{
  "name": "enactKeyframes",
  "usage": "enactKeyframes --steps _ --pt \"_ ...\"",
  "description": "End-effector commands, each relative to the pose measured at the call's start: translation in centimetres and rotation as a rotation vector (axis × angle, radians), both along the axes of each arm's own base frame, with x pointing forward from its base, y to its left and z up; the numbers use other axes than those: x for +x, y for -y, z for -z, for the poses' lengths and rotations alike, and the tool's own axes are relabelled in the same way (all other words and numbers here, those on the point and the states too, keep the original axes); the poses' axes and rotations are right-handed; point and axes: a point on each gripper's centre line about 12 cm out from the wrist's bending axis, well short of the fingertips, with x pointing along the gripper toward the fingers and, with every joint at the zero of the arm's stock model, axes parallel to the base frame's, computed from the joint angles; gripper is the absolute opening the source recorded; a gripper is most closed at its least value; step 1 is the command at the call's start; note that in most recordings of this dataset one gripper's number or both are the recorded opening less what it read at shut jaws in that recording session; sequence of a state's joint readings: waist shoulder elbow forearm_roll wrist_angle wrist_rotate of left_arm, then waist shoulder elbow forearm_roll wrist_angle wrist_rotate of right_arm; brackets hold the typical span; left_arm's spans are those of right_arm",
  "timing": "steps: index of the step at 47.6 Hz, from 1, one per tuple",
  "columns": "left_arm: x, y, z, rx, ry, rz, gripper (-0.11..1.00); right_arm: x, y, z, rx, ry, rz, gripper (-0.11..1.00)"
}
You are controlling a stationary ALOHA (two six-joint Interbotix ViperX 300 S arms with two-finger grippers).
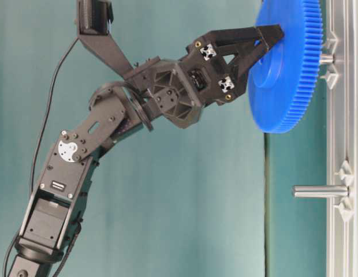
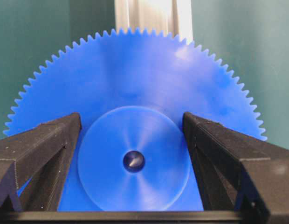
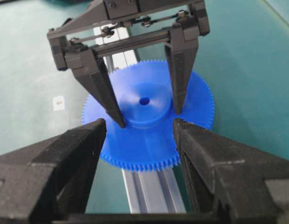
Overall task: Insert the large gear onto the shaft.
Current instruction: 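Push the blue gear onto the shaft with the left gripper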
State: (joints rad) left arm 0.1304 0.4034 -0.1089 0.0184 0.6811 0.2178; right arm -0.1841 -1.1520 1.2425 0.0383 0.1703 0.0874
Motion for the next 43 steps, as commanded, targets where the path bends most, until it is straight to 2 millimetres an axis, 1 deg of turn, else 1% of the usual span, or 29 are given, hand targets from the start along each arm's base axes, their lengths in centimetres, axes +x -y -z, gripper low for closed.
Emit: enactKeyframes --steps 1,14,24,34,40,43 --pt "-0.4 0.1 -2.4 0.009 0.027 0.008 0.87 0.2 0.1 -0.4 0.005 0.012 0.006 0.68" --pt "-0.4 0.4 -2.6 0.010 0.025 0.015 0.87 0.2 0.1 -0.4 0.005 0.013 0.006 0.68" --pt "0.1 0.4 -3.8 0.016 0.057 0.017 0.87 0.2 0.1 -0.4 0.005 0.013 0.004 0.69" --pt "-0.2 0.8 -3.4 0.030 0.031 0.050 0.87 0.2 0.1 -0.4 0.005 0.013 0.004 0.68" --pt "0.0 0.8 -3.8 0.036 0.040 0.056 0.87 0.2 0.1 -0.5 0.006 0.015 0.004 0.68" --pt "0.1 0.8 -4.5 0.037 0.055 0.055 0.87 0.2 0.1 -0.6 0.007 0.017 0.005 0.68"
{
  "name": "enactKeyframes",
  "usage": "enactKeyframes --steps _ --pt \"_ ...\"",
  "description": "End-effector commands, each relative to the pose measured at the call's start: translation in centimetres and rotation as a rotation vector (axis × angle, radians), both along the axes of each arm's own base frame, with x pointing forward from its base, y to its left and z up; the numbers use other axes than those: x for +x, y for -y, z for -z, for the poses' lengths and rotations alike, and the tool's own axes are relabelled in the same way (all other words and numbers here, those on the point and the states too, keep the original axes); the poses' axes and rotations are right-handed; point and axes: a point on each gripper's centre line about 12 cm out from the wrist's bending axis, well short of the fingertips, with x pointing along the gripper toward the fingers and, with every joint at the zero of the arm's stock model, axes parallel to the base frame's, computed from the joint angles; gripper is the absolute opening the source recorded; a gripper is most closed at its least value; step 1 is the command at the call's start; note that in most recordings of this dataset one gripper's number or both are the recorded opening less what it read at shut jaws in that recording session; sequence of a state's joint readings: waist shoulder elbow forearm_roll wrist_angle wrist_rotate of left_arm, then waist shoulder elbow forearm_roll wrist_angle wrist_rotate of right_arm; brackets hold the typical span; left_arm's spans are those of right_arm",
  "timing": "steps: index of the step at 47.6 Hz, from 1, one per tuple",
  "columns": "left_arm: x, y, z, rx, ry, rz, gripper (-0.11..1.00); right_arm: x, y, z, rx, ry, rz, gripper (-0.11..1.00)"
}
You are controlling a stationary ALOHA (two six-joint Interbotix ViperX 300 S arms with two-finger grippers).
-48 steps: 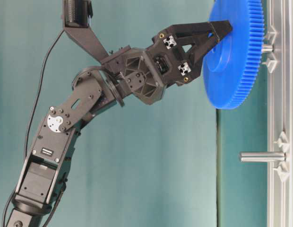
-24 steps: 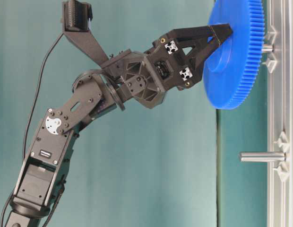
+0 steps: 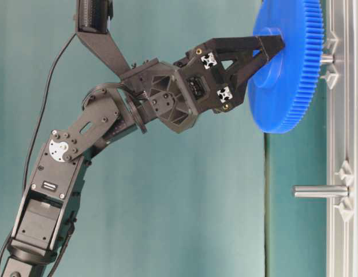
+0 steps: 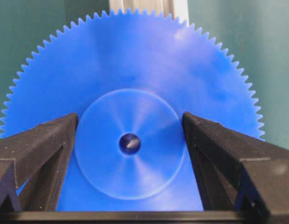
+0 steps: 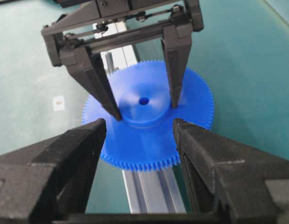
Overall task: Insert the large gear onto the shaft.
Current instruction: 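Push the blue gear onto the shaft with the left gripper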
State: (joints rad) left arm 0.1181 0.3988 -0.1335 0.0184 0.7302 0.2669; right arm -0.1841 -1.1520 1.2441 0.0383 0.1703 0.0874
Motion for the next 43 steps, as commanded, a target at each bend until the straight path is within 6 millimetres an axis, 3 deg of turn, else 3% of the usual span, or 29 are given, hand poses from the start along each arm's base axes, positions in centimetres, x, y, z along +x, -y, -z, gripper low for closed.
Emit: enactKeyframes --steps 1,9,19,28,43 --pt "0.1 0.1 -3.9 0.012 0.083 0.005 0.87 0.2 0.1 -0.6 0.006 0.018 0.006 0.68" --pt "0.0 -0.5 -6.1 0.021 0.138 -0.004 0.87 0.2 0.1 -0.5 0.006 0.017 0.006 0.68" --pt "0.0 -1.0 -7.1 0.029 0.185 -0.012 0.87 0.1 0.1 -0.8 0.002 0.027 0.004 0.68" --pt "-0.3 -1.7 -5.8 0.028 0.168 -0.027 0.87 0.0 0.1 -1.0 0.000 0.039 0.006 0.68" --pt "-0.1 -2.8 -1.8 0.023 0.130 -0.044 0.83 -0.1 0.0 -1.1 0.001 0.042 0.004 0.68"
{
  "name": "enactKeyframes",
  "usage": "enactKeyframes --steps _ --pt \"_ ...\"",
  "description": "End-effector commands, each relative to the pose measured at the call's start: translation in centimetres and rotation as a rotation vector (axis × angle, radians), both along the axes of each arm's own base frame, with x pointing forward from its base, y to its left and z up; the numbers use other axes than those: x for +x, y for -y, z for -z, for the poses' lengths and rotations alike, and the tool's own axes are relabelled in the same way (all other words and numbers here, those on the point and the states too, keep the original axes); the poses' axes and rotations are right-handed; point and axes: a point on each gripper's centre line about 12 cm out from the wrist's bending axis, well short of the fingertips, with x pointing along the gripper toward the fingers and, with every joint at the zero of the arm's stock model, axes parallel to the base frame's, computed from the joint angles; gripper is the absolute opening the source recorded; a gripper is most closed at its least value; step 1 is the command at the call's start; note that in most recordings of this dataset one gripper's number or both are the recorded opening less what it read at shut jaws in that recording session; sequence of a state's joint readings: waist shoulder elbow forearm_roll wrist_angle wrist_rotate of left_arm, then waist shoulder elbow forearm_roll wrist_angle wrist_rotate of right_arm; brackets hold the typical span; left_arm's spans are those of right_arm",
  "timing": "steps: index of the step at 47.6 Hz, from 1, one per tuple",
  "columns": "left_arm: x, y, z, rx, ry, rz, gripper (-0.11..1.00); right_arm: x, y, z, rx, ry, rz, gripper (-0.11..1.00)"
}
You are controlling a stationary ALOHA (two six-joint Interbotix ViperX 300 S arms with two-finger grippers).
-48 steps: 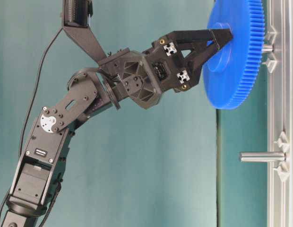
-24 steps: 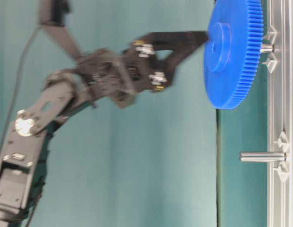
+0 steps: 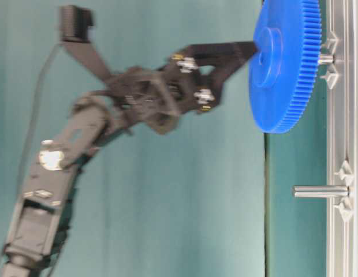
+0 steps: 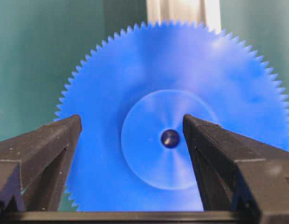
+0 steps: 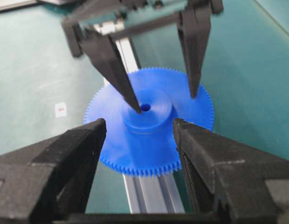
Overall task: Insert the large gear onto the shaft.
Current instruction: 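Push the blue gear onto the shaft with the left gripper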
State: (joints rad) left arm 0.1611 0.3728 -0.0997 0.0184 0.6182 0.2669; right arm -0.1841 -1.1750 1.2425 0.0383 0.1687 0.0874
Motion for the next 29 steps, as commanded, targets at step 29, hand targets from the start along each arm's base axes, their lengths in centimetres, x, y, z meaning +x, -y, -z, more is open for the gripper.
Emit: enactKeyframes --steps 29 --pt "-3.1 0.5 0.6 -0.024 -0.022 -0.027 0.81 0.1 0.1 -0.5 0.006 0.015 0.004 0.68"
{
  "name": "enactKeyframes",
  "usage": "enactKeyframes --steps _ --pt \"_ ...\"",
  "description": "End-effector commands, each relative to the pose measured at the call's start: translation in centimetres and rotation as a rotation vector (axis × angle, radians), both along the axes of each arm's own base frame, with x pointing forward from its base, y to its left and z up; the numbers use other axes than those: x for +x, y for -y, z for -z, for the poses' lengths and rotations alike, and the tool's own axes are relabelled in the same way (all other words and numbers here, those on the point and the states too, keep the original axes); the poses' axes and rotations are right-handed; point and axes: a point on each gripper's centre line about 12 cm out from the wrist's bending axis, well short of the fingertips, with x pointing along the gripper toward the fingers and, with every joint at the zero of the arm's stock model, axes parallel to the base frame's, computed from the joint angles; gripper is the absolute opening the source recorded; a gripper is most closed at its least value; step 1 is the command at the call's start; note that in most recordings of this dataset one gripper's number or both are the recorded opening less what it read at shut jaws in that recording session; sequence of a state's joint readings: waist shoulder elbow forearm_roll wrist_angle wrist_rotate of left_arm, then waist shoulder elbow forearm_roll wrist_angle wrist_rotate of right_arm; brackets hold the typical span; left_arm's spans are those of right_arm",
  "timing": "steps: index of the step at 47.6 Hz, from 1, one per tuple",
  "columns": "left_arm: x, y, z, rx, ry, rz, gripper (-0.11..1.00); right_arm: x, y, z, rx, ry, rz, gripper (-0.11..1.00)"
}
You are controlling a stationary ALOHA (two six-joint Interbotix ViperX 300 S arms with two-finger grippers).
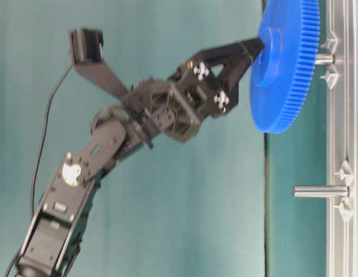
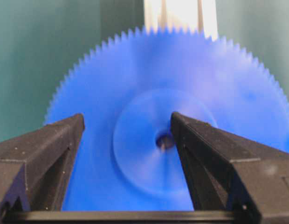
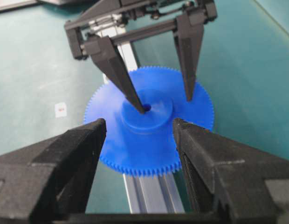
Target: Insert the large gear onto the shaft.
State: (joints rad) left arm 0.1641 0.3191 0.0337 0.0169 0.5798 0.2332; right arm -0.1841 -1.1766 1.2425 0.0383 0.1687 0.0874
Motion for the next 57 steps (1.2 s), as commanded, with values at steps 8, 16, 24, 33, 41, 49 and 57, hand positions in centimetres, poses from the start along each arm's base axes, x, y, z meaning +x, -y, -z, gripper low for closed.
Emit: enactKeyframes --steps 8,16,24,33,41,49,57 --pt "-0.4 0.7 -1.2 0.003 0.021 0.011 0.81 0.2 0.1 -0.4 0.007 0.012 0.006 0.68" --pt "0.5 1.5 -1.2 0.006 0.050 0.027 0.81 0.2 0.1 -0.4 0.007 0.011 0.006 0.68" --pt "1.4 1.3 -1.4 0.012 0.071 0.030 0.81 0.2 0.1 -0.4 0.007 0.011 0.006 0.68" --pt "1.5 0.5 -1.4 0.015 0.072 0.017 0.81 0.2 0.1 -0.4 0.007 0.012 0.004 0.68" --pt "1.1 -0.1 -2.5 0.017 0.089 0.003 0.81 0.2 0.1 -0.5 0.007 0.014 0.006 0.68" --pt "1.1 -0.2 -3.4 0.021 0.107 0.001 0.81 0.2 0.1 -0.4 0.007 0.012 0.004 0.68" --pt "1.7 -0.2 -4.7 0.025 0.142 0.002 0.81 0.2 0.1 -0.5 0.006 0.015 0.004 0.68"
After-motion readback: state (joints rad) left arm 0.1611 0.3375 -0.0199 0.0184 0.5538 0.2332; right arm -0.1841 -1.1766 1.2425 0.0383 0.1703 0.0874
